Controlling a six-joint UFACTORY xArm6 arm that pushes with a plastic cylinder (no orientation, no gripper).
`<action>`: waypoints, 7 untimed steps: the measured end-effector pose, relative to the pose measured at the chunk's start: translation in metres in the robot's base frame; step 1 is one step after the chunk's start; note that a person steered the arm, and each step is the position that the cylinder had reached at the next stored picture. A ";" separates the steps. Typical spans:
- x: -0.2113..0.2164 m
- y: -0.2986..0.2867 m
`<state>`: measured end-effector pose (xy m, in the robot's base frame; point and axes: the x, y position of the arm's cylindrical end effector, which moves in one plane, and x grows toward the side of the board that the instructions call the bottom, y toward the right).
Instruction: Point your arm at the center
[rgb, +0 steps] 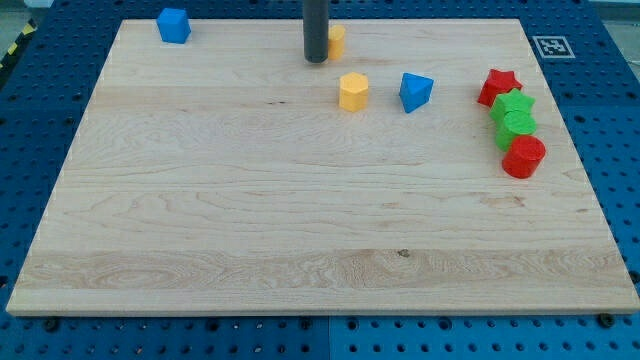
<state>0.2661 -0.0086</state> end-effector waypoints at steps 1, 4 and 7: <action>-0.011 -0.001; 0.043 -0.034; 0.116 -0.070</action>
<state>0.3820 -0.0791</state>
